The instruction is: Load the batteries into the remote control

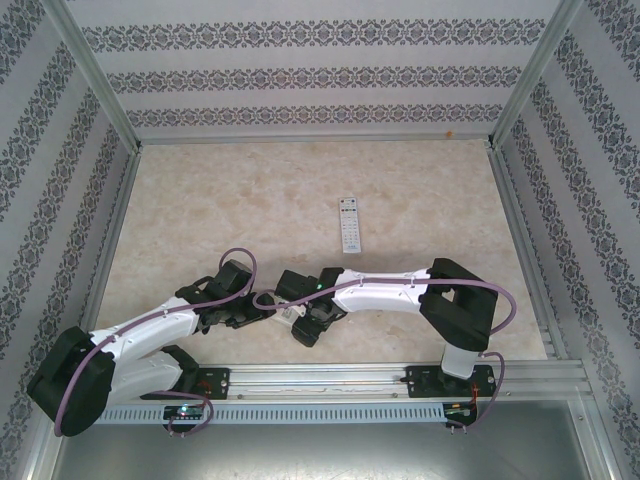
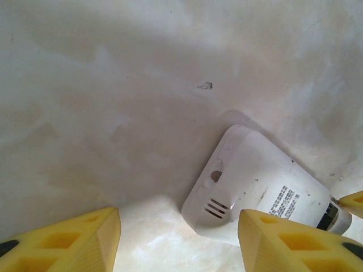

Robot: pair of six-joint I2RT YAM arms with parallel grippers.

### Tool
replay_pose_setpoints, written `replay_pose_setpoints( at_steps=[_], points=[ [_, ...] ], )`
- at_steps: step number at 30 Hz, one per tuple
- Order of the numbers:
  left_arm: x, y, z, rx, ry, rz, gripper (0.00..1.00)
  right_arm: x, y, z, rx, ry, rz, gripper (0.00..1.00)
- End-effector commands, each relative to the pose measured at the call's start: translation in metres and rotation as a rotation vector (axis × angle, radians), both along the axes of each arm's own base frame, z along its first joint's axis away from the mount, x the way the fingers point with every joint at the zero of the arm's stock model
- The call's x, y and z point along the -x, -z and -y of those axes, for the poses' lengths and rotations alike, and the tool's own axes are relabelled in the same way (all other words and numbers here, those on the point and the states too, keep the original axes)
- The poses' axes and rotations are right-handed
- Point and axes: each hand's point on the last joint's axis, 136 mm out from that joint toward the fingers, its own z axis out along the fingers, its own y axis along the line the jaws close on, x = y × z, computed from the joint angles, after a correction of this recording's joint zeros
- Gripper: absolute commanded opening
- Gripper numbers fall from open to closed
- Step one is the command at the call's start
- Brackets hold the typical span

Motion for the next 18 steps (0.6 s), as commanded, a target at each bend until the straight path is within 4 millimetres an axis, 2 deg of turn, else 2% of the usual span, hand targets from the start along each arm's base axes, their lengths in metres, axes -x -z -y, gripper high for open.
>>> replay_pose_setpoints(
  at_steps=[1, 5, 7, 10, 18],
  points=[
    [0.001, 0.002, 0.001, 0.003, -0.008, 0.008, 0.57, -0.004, 0.0, 0.0, 0.016, 0.007, 0.023, 0.67],
    [0.001, 0.003, 0.001, 0.006, -0.009, 0.005, 0.57, -0.006, -0.001, 0.002, 0.027, 0.008, 0.037, 0.68],
    [0.002, 0.003, 0.001, 0.007, -0.008, 0.003, 0.57, -0.004, -0.003, 0.003, 0.022, -0.001, 0.044, 0.74],
    [0.001, 0.003, 0.001, 0.008, -0.01, 0.005, 0.57, -0.006, -0.002, 0.008, 0.037, -0.014, 0.065, 0.78],
    [0.002, 0.004, 0.001, 0.006, -0.009, 0.001, 0.57, -0.001, 0.011, 0.01, 0.109, -0.077, 0.079, 0.76]
  ],
)
